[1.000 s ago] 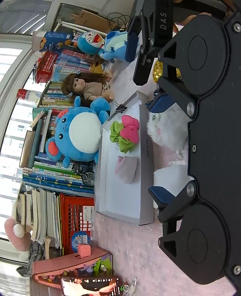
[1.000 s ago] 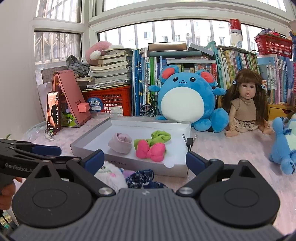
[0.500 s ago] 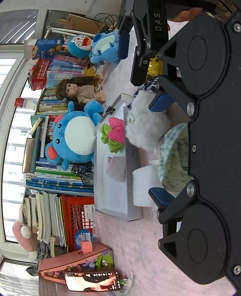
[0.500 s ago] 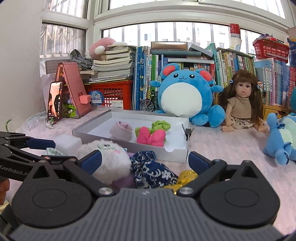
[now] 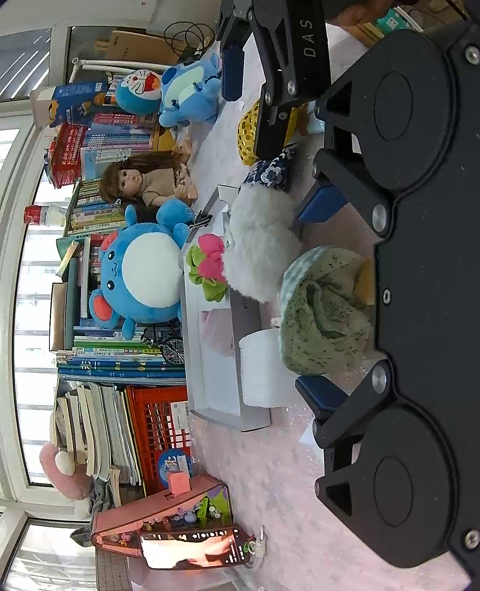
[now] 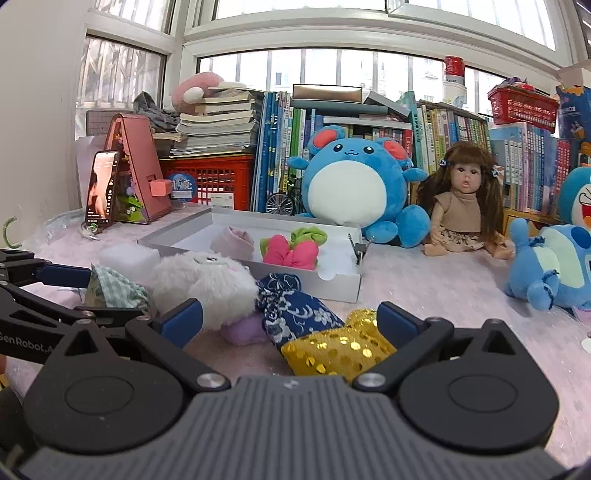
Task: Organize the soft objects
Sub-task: 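Grasp the tan sponge piece with left tool while right tool grasps the blue packet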
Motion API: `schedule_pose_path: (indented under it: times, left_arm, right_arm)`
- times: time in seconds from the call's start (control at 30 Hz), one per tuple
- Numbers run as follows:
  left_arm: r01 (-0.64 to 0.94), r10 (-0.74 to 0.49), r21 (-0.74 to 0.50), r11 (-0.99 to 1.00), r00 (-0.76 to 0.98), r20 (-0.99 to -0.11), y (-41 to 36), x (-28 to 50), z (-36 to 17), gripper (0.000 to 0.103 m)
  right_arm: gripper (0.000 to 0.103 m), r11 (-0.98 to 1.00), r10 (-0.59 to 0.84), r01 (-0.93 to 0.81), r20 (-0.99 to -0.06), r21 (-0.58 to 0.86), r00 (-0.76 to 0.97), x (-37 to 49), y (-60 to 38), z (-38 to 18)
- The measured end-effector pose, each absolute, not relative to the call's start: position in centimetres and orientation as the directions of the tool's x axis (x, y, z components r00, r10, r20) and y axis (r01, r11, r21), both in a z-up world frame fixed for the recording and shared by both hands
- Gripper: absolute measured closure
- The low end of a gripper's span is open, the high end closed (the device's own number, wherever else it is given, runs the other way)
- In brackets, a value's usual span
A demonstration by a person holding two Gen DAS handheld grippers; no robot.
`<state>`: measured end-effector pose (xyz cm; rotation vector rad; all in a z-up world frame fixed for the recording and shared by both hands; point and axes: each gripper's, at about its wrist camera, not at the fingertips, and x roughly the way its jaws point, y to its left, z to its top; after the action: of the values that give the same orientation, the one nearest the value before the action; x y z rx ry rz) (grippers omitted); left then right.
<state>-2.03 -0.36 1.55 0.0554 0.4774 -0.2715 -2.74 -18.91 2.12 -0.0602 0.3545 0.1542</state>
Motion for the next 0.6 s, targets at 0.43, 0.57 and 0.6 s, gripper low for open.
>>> schedule_pose_path:
  times: [0.43, 0.57, 0.6]
  left_arm:
    - [0.246, -0.217, -0.010, 0.969, 0.835, -0.506, 0.4, -2.8, 0.3, 0.018]
    - [0.251, -0.233, -0.040, 0.967, 0.814, -0.532, 0.6, -3.1, -0.3, 0.027]
    - [0.252, -0.239, -0.051, 0.966, 0.807, -0.540, 0.6, -3.1, -0.4, 0.027]
  right_arm:
    - [0.000, 0.995, 0.068, -0.090, -0.383, -0.040, 0.921, -4.4, -19.8, 0.6]
    - [0.000, 0.998, 0.048, -0.063, -0.419, -0.024, 0.907, -5.0, -20.3, -0.3]
    - [0.000, 0.998, 0.044, -0.055, -0.430, -0.015, 0.902, -5.0, -20.5, -0.5]
